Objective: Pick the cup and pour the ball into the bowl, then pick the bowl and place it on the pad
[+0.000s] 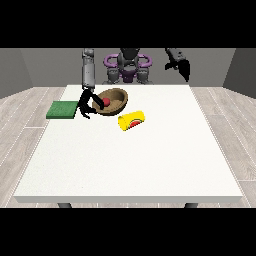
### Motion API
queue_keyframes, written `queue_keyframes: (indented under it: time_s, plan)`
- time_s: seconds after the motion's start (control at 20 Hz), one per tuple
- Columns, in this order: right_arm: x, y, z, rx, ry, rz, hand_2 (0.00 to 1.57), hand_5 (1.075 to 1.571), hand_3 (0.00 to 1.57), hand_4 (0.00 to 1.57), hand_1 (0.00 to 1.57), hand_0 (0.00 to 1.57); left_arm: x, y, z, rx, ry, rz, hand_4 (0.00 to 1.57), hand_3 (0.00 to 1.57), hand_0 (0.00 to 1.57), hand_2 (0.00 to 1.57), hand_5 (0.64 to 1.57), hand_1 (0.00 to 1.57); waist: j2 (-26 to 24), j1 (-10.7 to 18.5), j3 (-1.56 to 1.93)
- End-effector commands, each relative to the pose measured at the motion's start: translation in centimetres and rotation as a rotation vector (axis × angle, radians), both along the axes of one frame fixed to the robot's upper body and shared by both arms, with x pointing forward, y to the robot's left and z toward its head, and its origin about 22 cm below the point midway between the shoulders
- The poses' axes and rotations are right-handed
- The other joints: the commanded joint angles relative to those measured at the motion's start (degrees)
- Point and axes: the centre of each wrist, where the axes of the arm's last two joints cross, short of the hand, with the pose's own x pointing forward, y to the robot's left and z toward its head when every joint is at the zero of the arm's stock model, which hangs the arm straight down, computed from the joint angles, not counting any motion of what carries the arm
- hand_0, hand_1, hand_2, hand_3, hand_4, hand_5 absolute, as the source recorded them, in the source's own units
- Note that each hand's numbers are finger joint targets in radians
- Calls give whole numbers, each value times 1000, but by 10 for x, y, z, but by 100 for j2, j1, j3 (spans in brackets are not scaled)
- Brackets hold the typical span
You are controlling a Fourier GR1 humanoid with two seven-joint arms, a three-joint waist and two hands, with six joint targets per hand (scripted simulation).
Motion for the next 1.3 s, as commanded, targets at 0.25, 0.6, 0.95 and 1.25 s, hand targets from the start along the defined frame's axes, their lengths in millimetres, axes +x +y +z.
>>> queue_keyframes:
  time_s: [0.25, 0.6, 0.95, 1.25]
  plan:
    - [44, 47, 49, 10, 321, 54, 1571, 1565, 889, 806, 1571, 1571, -21, 61, -77, -45, 274, 202, 998, 0, 0, 0, 1411, 0, -1438, -1207, 153]
    - [40, -9, 76, 66, 364, 57, 1571, 1570, 750, 787, 1571, 1571, -40, 92, -85, -34, 250, 254, 997, 0, 0, 0, 1414, 0, -1408, -1414, 165]
    - [30, -74, 104, 24, 232, 9, 1571, 1570, 677, 788, 1571, 1571, -14, 103, -41, -70, 109, 206, 1155, 0, 0, 0, 1463, 0, -491, -1168, 169]
    - [0, -132, 102, 12, 182, -73, 1571, 1571, 0, 884, 1571, 1571, -28, 204, 16, -89, 17, 251, 1319, 0, 0, 0, 1562, 0, -256, -878, 170]
